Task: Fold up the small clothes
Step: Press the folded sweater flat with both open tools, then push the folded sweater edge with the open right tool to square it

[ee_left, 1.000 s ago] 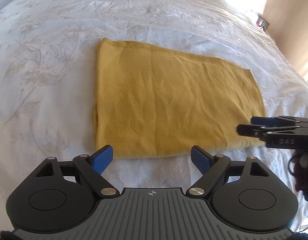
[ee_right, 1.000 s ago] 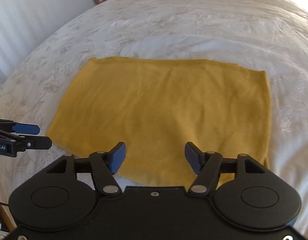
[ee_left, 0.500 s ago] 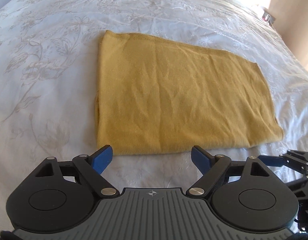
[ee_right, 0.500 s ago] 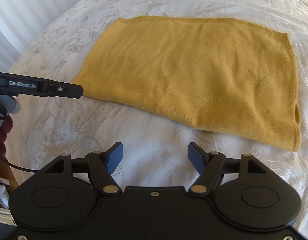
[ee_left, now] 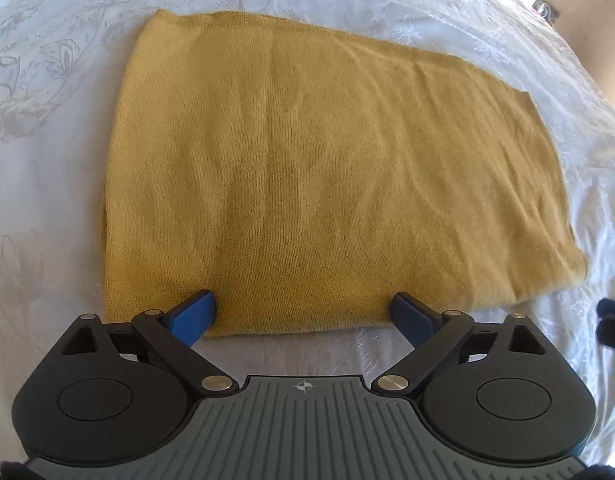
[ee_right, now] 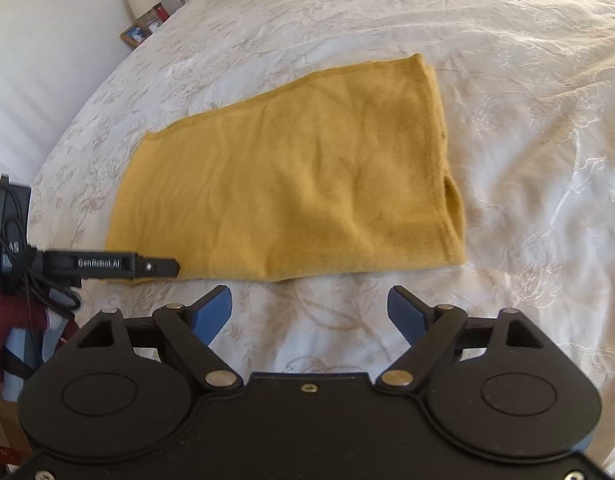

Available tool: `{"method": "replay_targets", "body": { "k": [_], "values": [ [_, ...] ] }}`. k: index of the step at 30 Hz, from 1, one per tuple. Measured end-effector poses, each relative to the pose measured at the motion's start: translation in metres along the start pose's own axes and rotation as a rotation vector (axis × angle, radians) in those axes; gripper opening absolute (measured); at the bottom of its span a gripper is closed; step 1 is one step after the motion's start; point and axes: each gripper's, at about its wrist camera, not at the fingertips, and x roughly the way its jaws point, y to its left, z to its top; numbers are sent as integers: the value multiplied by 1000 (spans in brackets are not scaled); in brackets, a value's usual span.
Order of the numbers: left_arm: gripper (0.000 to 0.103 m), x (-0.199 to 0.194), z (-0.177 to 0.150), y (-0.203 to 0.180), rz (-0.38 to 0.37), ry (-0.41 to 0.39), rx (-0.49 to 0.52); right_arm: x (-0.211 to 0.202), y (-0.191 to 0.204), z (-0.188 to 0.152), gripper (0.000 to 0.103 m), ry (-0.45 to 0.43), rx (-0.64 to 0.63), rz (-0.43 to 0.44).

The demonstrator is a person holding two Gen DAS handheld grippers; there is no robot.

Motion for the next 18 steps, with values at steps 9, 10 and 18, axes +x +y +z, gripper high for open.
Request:
{"method": "replay_targets", "body": {
  "k": [9, 10, 18],
  "values": [
    [103, 7, 4, 0, 7, 30, -5, 23, -60, 53, 102, -38, 116, 13],
    [103, 7, 4, -1, 10, 30, -4, 28, -67, 59, 102, -34, 130, 22],
    [103, 9, 5, -5, 32, 29, -4, 80, -94, 93, 102, 42, 183, 136]
  ]
}}
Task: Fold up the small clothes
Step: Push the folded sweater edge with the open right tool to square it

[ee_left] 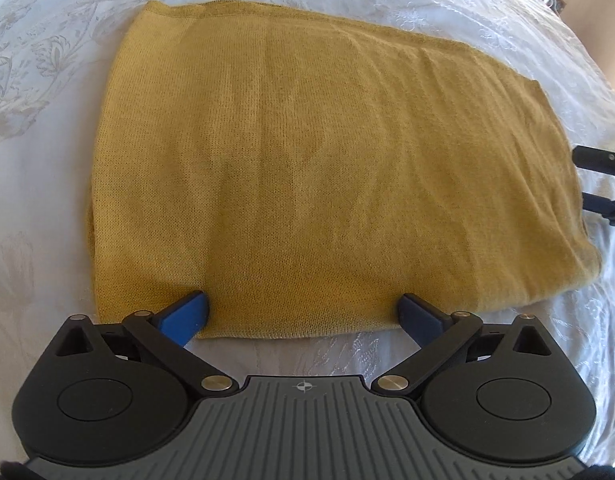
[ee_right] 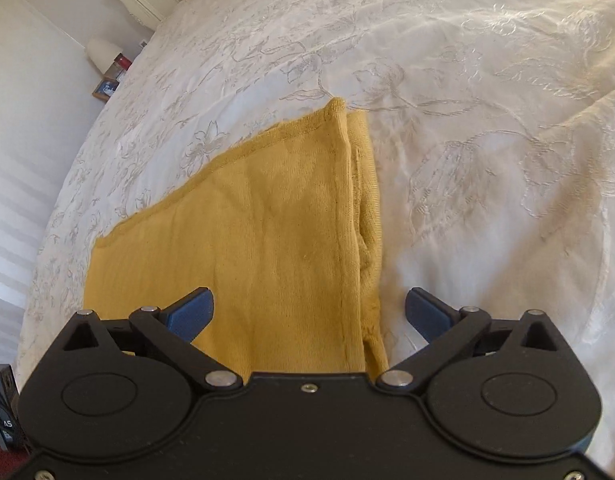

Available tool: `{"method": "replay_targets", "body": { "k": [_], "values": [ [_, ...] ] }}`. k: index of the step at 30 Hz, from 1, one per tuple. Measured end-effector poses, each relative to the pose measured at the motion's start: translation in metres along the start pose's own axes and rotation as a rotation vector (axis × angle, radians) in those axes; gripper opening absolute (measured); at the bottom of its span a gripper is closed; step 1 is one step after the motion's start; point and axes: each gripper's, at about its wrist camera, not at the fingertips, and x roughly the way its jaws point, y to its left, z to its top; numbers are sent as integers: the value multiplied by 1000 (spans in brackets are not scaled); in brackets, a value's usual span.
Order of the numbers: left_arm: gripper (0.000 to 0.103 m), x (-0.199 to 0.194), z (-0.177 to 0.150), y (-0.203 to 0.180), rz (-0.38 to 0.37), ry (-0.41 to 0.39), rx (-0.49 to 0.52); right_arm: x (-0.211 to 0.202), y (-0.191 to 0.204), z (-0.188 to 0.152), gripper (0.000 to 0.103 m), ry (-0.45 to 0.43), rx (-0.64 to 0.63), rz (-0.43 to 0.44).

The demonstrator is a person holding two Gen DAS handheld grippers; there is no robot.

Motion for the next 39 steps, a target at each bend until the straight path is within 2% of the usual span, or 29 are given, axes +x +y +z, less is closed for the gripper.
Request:
{"method": "replay_targets", "body": {
  "k": [4, 9, 11, 13, 15, 18, 24, 27, 29, 30, 34, 37, 39],
  "values": [
    [103, 0, -1, -2, 14, -6, -4, 24, -4, 8, 103, 40, 33, 77],
    [100, -4, 8, -6, 17, 26, -21, 26, -17, 11, 103, -3, 119, 147],
    [89, -18, 13, -8, 14, -14, -47, 24, -21, 9, 103, 1, 116, 178],
    [88, -34, 22, -13, 3, -71, -59, 23, -24, 7, 103, 12, 92, 198],
    [88, -41, 36, -23, 14, -111, -24, 22, -24, 7, 103, 20, 68, 208],
    [88, -34, 66, -36, 37, -124, 34, 22, -25, 9, 103, 25, 63, 217],
    [88, 5, 125, -55, 103, -153, 36, 17, -35, 10, 103, 37, 69, 247],
    [88, 26, 144, -61, 150, -133, 25, 19, -32, 12, 103, 54, 39, 246],
    [88, 43, 148, -60, 189, -79, 11, 18, -31, 13, 103, 60, 27, 247],
    [90, 51, 148, -57, 196, -50, 0, 18, -31, 14, 103, 62, 25, 248],
    [99, 64, 149, -60, 234, -24, 27, 18, -30, 13, 103, 60, 27, 250],
    [99, 62, 151, -56, 221, -11, 24, 18, -31, 13, 103, 57, 27, 255],
    [97, 51, 149, -52, 205, -35, 16, 18, -31, 14, 103, 62, 31, 259]
  ]
}}
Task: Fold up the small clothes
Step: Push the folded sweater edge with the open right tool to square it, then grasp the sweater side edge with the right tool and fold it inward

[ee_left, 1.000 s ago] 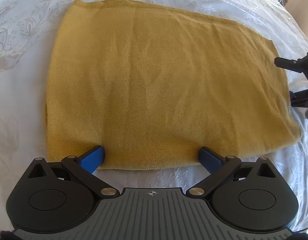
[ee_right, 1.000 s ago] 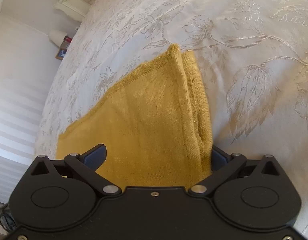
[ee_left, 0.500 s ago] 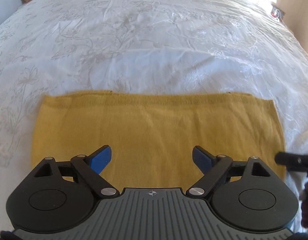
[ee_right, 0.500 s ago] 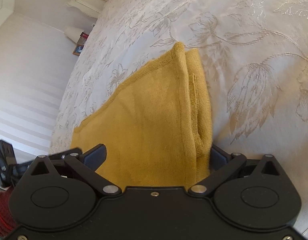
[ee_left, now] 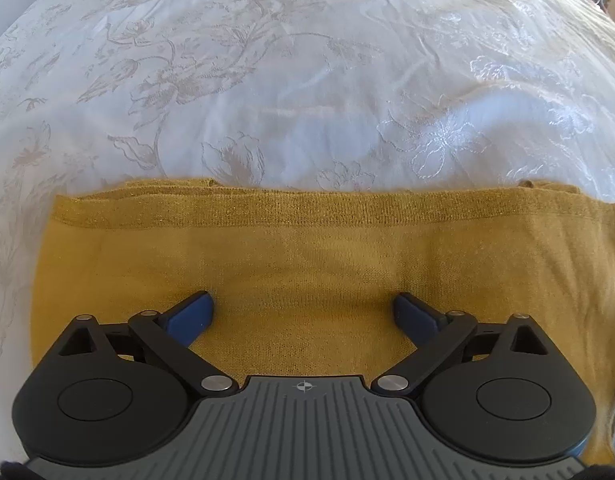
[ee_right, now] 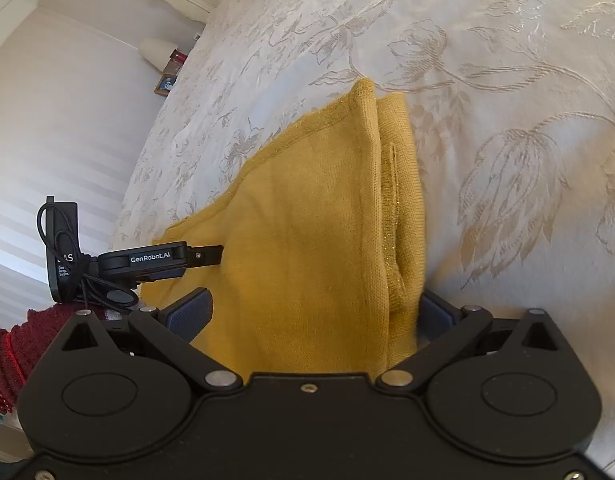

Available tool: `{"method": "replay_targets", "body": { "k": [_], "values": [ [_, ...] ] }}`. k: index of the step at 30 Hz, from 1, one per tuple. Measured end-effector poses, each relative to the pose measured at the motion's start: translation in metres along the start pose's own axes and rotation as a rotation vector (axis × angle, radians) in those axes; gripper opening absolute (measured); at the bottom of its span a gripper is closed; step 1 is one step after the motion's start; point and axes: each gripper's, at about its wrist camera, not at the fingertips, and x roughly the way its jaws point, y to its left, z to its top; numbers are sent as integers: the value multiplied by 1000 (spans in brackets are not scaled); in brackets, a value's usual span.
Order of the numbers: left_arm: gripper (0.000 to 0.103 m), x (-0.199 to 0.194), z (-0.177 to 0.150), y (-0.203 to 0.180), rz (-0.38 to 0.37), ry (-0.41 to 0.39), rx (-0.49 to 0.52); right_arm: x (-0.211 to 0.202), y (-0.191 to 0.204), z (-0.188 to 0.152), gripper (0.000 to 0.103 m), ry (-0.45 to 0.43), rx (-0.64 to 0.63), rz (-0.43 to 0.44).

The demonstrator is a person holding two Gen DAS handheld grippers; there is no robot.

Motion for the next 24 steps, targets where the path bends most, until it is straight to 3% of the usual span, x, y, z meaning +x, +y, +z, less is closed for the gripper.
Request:
{"method": "replay_targets", "body": {
  "k": [5, 7, 10, 12, 15, 18, 24],
  "values": [
    [94, -49, -36, 19, -27, -84, -57, -3, -1, 0, 103, 15, 9, 12],
    [94, -68, -54, 27, -42, -97, -90, -4, 1, -1, 97, 14, -8, -21],
    [94, -91, -77, 39, -49, -97, -124, -8, 2, -3, 72, 13, -16, -78],
    [94, -98, -89, 46, -40, -93, -121, -11, 0, -4, 48, 15, 7, -114],
    [94, -106, -103, 56, -31, -90, -101, -14, 2, -5, 27, 28, 20, -128],
    [94, -110, -107, 69, -35, -100, -92, -16, 24, -4, 23, 19, -25, -175],
    [94, -114, -105, 98, -94, -140, -118, -22, 88, 2, 22, -16, -81, -179]
  ]
}}
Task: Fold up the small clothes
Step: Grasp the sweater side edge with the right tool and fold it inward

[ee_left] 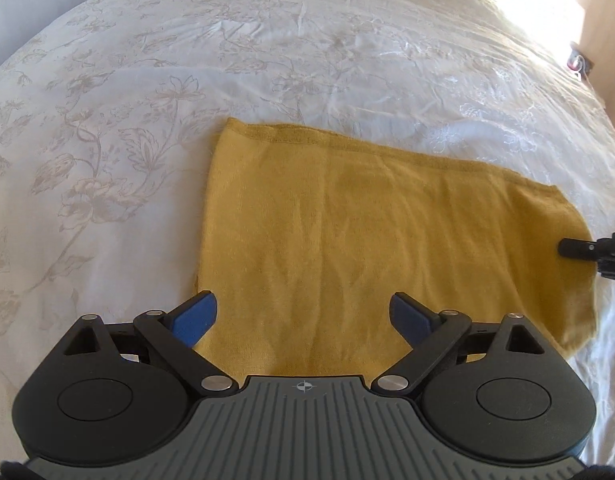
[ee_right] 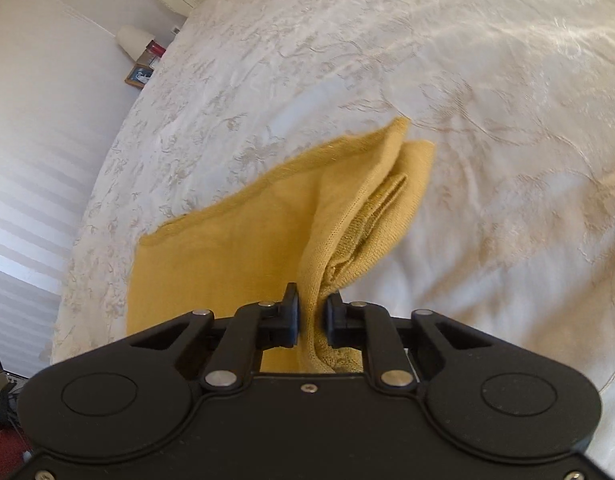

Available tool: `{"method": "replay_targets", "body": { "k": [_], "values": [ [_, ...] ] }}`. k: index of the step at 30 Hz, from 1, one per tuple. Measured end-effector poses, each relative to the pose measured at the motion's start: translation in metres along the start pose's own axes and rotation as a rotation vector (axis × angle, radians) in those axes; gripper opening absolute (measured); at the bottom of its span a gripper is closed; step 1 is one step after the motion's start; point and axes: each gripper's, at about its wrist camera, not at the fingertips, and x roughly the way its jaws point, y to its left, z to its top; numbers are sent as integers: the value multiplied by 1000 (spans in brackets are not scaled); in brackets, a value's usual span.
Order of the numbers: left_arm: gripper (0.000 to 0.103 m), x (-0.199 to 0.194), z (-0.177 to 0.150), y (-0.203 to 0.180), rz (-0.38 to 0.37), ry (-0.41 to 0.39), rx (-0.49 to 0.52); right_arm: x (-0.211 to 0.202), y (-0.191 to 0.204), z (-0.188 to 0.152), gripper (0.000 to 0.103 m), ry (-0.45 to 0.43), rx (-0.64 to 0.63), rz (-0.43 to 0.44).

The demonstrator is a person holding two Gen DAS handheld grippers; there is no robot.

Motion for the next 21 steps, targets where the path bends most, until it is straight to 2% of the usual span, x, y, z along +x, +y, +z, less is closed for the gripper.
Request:
{"method": "replay_targets", "body": {
  "k": [5, 9, 16, 21],
  "values": [
    [94, -1, 3, 29, -49, -9, -9, 8, 68, 4, 21, 15, -76, 2],
    [94, -2, 0, 62, -71, 2, -38, 32, 117, -2, 21, 19, -94, 29],
    [94, -11, -10, 126, -54, 17, -84, 94, 185, -31, 20, 96, -144, 54],
    [94, -17, -17, 164, -30, 27, -134, 132, 211, -51, 20, 147, -168, -11]
  ]
}}
